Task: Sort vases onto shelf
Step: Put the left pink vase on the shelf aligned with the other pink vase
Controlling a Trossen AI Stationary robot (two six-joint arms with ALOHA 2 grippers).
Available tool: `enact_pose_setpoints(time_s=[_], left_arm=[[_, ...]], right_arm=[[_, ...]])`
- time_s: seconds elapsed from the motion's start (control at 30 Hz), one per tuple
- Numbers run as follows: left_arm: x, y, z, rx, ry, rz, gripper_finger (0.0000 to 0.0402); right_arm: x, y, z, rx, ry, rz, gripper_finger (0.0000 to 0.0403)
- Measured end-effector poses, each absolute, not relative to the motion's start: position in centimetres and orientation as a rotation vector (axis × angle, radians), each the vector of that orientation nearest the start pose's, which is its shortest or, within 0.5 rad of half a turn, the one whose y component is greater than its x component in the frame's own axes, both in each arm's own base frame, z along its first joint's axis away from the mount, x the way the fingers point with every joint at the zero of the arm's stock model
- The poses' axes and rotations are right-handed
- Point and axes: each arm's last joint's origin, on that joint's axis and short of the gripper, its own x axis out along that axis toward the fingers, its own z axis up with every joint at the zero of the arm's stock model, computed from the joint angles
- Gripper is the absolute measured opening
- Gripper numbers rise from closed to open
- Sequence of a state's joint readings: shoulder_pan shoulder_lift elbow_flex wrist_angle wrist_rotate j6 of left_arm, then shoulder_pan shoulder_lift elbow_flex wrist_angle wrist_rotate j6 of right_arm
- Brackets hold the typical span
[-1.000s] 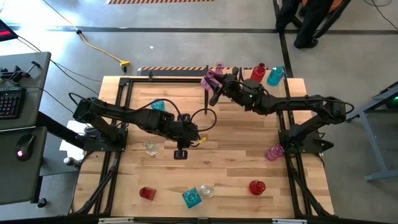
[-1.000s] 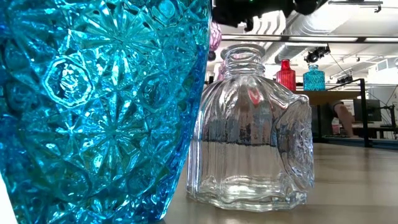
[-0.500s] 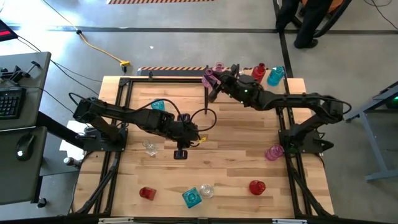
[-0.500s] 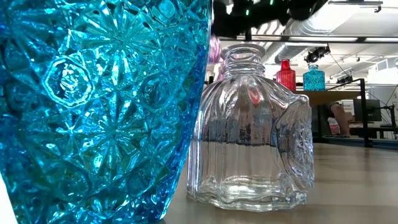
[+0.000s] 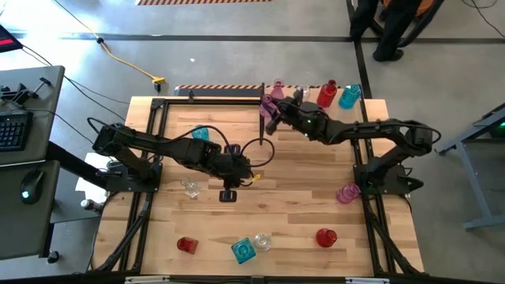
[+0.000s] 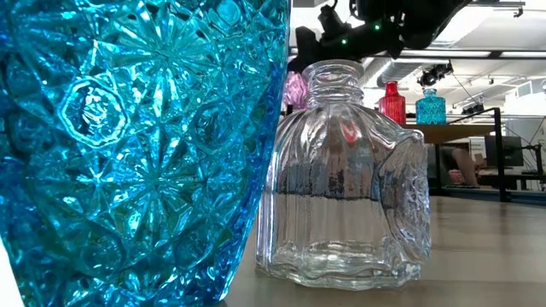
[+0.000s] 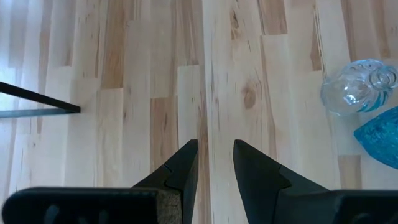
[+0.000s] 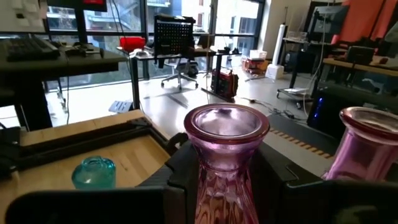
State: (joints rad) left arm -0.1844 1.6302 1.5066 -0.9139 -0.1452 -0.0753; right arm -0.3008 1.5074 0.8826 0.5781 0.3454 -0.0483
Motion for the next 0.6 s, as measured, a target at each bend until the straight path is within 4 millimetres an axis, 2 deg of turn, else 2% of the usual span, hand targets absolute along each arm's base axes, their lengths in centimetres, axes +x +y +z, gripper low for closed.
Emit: enact_pose_setpoints(time_s=[0.33, 0.47, 0.6], left_arm=[[33.0, -5.7, 31.3, 0.101, 1.025, 0.003, 0.0090], [33.0, -5.7, 31.3, 0.102, 1.026, 0.003, 0.0090], [33.0, -5.7, 31.3, 0.102, 1.026, 0.003, 0.0090]], right_arm=[[31.0, -10.7, 26.3, -0.032, 0.051, -0.662, 0.0082], [30.5, -10.2, 25.8, -0.038, 0.135, -0.667, 0.0082], [30.3, -9.8, 26.9, -0.032, 0.093, -0.667, 0.0082]])
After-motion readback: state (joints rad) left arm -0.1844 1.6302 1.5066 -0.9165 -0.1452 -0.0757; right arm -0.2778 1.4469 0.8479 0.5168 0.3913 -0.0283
